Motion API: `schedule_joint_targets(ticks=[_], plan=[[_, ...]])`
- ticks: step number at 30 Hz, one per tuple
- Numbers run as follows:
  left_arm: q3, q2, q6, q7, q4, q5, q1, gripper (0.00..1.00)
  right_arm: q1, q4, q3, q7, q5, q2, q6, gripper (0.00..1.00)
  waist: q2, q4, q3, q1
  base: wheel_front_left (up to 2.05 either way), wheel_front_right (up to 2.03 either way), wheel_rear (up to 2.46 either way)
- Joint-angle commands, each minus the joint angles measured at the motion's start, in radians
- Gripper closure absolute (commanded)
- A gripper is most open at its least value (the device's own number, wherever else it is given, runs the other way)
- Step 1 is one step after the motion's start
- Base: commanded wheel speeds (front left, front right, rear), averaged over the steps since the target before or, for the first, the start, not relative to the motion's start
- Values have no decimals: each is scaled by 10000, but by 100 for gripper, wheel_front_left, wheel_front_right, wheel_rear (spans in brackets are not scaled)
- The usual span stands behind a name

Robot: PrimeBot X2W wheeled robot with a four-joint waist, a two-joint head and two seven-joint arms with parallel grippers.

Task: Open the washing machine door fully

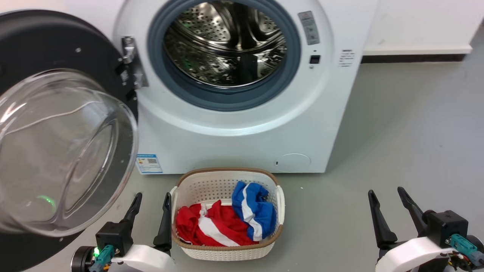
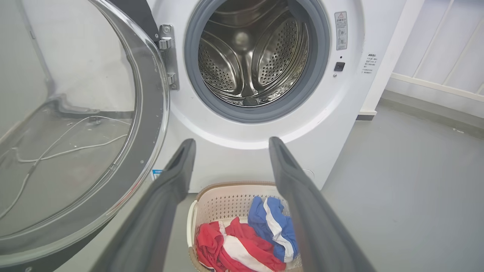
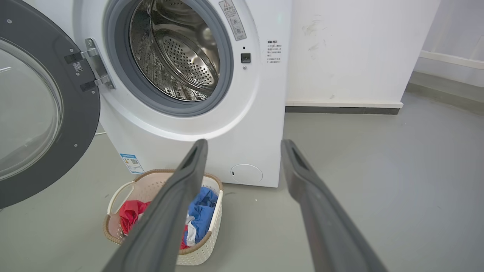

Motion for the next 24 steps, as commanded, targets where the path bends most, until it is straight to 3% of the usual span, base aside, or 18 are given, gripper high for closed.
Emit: schedule_joint_targets(ticks=[1, 24], plan=[[9, 80, 70, -35, 132, 107, -117, 0, -135, 53, 68, -78, 60, -64, -2, 0, 0, -297, 41, 0, 0, 0, 0], [97, 107, 34, -103, 453, 9, -249, 0, -264, 253, 80, -250, 146, -98, -2, 0, 0, -466, 133, 0, 0, 0, 0]])
